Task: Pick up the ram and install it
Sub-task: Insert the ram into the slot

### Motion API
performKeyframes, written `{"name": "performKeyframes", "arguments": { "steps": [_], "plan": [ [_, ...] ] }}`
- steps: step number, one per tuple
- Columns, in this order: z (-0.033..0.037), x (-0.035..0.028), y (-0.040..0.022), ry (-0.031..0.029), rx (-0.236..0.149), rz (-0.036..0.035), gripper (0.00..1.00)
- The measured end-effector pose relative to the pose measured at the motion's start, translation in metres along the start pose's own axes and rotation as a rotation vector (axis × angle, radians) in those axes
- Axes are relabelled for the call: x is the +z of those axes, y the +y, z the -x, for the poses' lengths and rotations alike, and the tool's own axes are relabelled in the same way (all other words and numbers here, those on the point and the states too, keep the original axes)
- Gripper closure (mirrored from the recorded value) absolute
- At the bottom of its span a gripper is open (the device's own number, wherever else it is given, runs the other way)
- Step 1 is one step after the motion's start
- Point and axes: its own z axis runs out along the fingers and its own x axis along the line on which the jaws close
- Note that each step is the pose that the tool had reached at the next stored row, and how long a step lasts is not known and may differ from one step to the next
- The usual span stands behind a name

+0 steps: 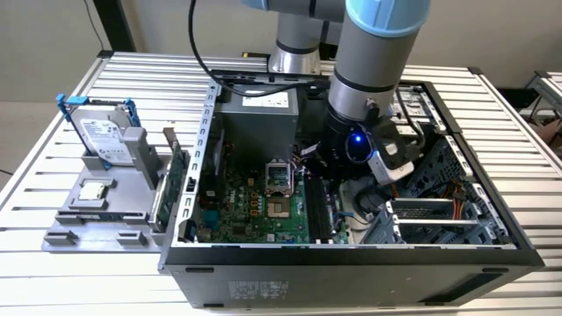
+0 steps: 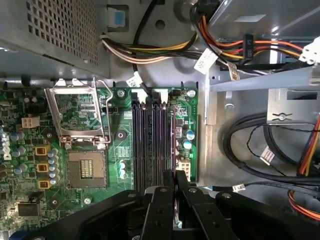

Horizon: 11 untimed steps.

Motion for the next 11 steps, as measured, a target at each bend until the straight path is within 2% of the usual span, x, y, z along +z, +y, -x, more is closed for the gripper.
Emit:
{"name": "performKeyframes", "arguments": {
  "steps": [4, 6, 11],
  "plan": [
    [-0.0045, 0.0034, -0.0004, -0.0002, -0.003, -0.0009, 1.00],
    [-0.0047, 0.0100, -0.0001, -0.0002, -0.004, -0.0019, 1.00],
    [-0.0049, 0.0148, 0.0001, -0.0002, -0.004, -0.0022, 1.00]
  ]
}}
